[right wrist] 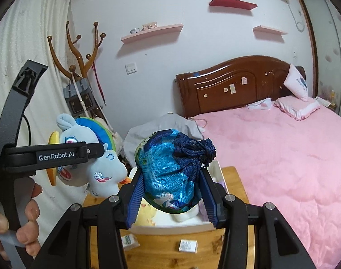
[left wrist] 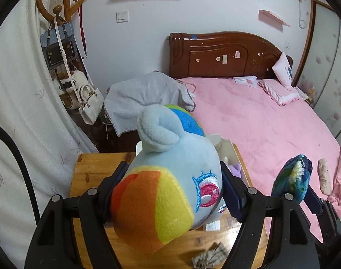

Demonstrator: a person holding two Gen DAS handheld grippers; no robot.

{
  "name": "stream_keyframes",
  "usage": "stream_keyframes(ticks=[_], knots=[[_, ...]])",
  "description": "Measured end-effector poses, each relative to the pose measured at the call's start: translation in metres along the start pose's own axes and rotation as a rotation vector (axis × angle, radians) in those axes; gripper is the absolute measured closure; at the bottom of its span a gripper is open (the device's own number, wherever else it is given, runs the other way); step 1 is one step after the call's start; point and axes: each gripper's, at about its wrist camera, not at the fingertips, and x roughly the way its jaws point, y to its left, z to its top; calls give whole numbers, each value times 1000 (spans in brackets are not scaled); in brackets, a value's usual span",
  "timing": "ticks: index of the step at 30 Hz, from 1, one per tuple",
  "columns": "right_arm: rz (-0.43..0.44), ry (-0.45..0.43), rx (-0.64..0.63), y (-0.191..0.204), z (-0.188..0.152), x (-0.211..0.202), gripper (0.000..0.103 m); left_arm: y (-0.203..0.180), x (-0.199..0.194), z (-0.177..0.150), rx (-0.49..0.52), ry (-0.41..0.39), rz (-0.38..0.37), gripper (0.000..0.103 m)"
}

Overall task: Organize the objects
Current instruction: 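Lift the pony and blue pouch toward the tray with both tools, then lower the pony and pouch into the tray and open both tools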

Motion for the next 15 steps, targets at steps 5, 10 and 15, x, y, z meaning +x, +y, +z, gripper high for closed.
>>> stream_keyframes(ticks=[5,10,15], knots=[[-29,24,6,3,15,30,54,-4,21,12,-12,10,18,23],[-79,92,-3,2,13,69,54,-2,55,10,-9,46,55,23],[-96,190,-11,-2,1,107,54,-2,86,3,0,84,79,23]])
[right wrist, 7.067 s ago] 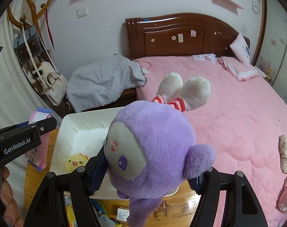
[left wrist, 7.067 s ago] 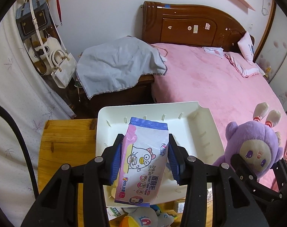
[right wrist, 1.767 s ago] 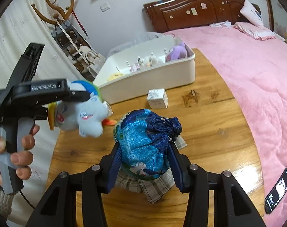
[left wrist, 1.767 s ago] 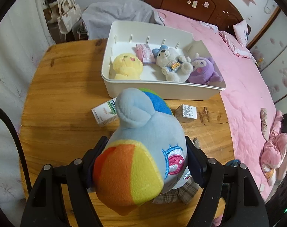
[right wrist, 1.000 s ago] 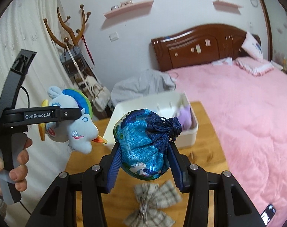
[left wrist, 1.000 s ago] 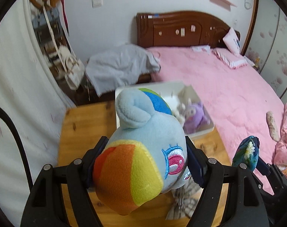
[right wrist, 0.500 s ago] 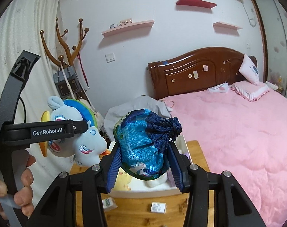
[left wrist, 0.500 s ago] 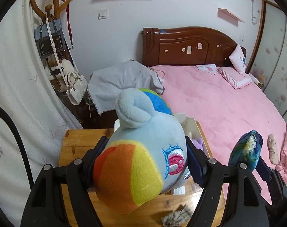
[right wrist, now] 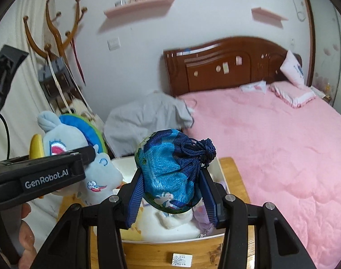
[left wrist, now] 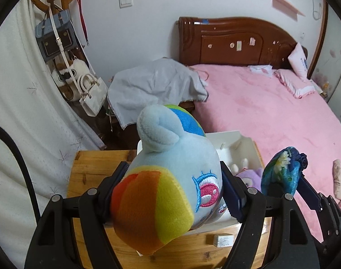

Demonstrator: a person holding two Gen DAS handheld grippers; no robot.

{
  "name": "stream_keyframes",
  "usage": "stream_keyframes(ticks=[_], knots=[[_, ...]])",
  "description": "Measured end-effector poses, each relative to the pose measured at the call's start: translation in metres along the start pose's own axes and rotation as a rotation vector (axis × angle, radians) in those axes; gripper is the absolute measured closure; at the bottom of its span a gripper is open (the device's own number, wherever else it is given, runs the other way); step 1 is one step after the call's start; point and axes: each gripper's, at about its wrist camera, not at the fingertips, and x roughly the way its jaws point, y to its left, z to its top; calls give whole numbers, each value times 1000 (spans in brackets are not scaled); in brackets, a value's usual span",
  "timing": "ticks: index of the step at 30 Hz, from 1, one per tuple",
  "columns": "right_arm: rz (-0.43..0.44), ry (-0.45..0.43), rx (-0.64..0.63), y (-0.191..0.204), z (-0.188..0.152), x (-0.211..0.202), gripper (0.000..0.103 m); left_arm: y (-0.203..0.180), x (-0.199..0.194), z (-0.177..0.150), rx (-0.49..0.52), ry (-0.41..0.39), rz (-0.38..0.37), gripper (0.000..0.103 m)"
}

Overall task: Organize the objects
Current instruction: 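Lower the pony and pouch into the tray and open both tools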

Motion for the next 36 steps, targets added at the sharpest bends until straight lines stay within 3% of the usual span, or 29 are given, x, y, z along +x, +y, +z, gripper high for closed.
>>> stream_keyframes(ticks=[9,12,14,18,29,36], knots=[[-12,143,-27,-3,-15,45,52,-9,43,-15,31,85,27,22],[-27,177,-45,-3,-20,52,35,-12,51,-19,38,102,35,21],[-43,175,-58,-1,-25,52,28,-12,55,-21,38,118,41,17],[-33,177,-70,0,-32,51,25,-10,50,-21,50,84,59,5],[24,149,-17,-5,-51,26,25,-2,30,-35,52,60,42,4],[57,87,21,-4,-62,-6,25,16,11,-49,-2,50,19,5]])
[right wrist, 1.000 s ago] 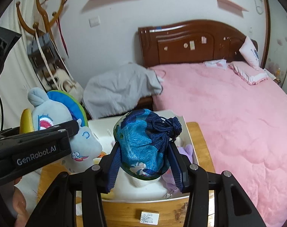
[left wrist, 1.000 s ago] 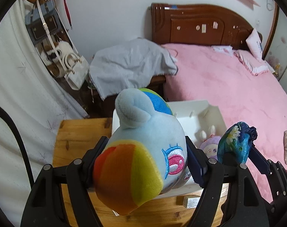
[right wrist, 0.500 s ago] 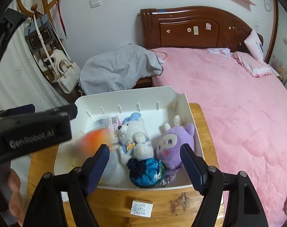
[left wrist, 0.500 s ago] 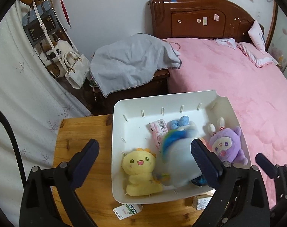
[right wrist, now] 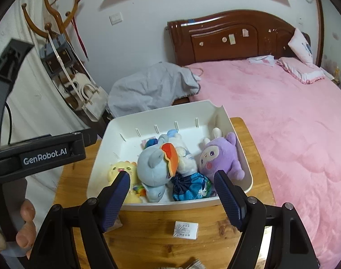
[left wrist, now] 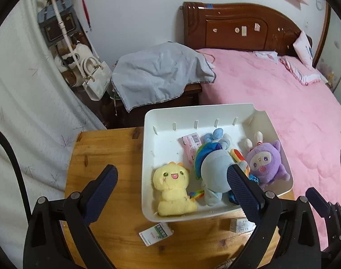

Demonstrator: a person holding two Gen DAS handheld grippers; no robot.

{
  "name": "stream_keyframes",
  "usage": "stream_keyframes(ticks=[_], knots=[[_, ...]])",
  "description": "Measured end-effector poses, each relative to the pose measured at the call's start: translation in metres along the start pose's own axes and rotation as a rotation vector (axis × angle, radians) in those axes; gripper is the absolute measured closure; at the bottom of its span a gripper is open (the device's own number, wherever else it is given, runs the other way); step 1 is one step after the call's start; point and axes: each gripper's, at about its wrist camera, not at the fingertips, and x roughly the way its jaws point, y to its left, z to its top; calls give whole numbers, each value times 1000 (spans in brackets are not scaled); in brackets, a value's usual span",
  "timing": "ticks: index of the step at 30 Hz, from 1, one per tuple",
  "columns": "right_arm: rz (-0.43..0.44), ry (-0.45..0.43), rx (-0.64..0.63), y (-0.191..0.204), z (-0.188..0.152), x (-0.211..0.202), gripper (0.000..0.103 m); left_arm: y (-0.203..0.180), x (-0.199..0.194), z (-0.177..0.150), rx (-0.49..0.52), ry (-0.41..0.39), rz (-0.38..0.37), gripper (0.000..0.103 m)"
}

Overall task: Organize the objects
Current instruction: 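Lower the pony and pouch into the tray and open both tools, then withdraw both tools toward the medicine box and plaid bow cloth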

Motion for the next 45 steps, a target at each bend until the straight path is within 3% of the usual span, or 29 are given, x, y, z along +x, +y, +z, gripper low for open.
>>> stream_keyframes(ticks=[17,29,35,45], knots=[[27,-108,17,2,-51,-73,25,37,-62,-40,-84,-63,-75,5],[27,-176,-49,10,-76,-116,22,48,-85,-63,-142,-79,-125,5],[28,-169,-84,13,-91,-118,22,49,-77,-73,-159,-65,-124,5],[52,-84,-57,-5,-118,-96,22,49,-32,-100,-176,36,-106,5]])
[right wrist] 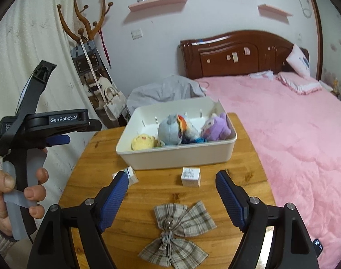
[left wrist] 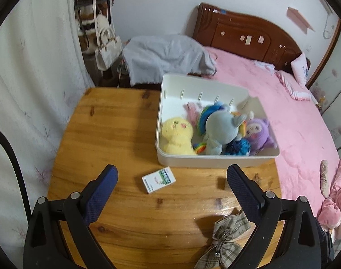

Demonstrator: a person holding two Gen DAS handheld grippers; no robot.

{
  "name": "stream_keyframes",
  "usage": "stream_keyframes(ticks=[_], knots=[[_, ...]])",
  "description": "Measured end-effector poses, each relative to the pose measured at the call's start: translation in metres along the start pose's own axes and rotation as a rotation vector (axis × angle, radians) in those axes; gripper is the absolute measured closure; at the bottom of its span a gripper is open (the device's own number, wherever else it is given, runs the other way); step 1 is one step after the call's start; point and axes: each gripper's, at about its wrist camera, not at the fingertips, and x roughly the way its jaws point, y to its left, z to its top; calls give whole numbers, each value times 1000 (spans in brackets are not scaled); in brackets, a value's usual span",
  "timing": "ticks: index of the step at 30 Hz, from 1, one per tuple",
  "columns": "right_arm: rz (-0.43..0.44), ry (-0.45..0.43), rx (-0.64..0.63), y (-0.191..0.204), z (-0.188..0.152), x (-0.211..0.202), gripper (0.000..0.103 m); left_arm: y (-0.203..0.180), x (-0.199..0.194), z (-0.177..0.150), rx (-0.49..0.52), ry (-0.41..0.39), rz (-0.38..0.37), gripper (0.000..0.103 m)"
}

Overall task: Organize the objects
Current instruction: 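Withdraw both tools toward the medicine box and plaid bow cloth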

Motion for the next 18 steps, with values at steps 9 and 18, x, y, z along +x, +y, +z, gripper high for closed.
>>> stream_keyframes(ticks=[9,18], knots=[[-15,101,36,-23,-29,27,22,11,35,-15,-24,76,23,5],[19,247,82,-45,-67,62,22,17,79,-28,4,168,47,5]])
